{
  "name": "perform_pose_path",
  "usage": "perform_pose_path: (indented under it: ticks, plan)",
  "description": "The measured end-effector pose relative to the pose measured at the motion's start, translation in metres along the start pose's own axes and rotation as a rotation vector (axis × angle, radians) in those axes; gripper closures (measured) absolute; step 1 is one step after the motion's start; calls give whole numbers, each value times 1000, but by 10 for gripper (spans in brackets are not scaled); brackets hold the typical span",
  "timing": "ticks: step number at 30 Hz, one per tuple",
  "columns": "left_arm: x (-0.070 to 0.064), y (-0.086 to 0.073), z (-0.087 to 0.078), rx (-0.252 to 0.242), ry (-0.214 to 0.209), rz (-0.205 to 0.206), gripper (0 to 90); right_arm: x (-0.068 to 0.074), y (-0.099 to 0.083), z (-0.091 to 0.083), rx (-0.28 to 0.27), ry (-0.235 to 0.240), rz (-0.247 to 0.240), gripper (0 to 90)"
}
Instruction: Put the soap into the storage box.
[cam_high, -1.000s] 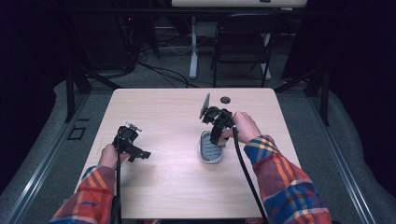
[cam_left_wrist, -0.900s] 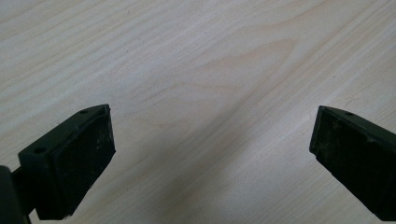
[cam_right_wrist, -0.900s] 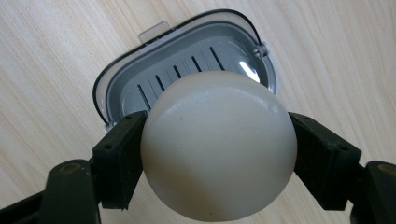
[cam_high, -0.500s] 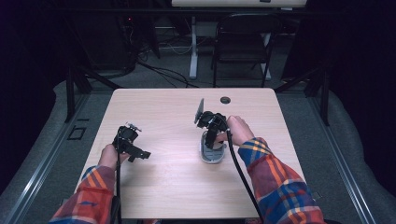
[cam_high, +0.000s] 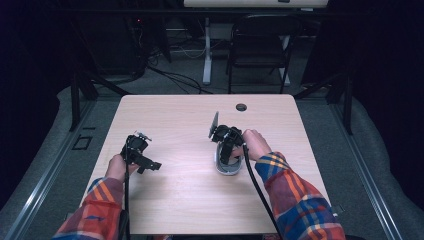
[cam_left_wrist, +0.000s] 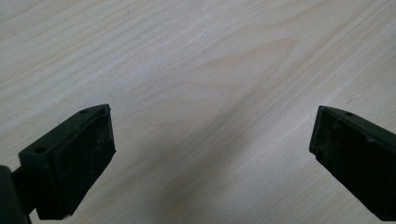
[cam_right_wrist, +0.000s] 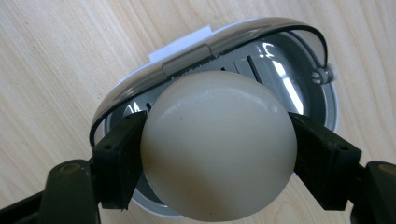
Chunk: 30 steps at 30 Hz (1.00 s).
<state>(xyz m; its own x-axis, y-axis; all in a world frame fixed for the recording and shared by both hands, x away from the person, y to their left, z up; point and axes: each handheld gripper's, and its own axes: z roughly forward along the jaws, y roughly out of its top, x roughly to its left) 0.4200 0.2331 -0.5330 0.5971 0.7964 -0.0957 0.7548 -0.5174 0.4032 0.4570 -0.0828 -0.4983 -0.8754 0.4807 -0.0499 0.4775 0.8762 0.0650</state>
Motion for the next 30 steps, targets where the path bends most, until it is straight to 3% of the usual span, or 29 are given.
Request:
perform_pose_path:
  ticks: [9,17,24,30]
  plan:
    - [0,0,0,0,-1,3,1,0,-5,8,-6,-3,7,240]
    - [0,0,0,1,-1,0,1,-2,-9,6,-32,6,13,235]
    - [-1,0,0,0,-2,-3,1,-2,-16,-6,-74,-6,11,203]
    - [-1,0,0,0,-2,-3,0,-6,-31,-20,-129,-13,47,148]
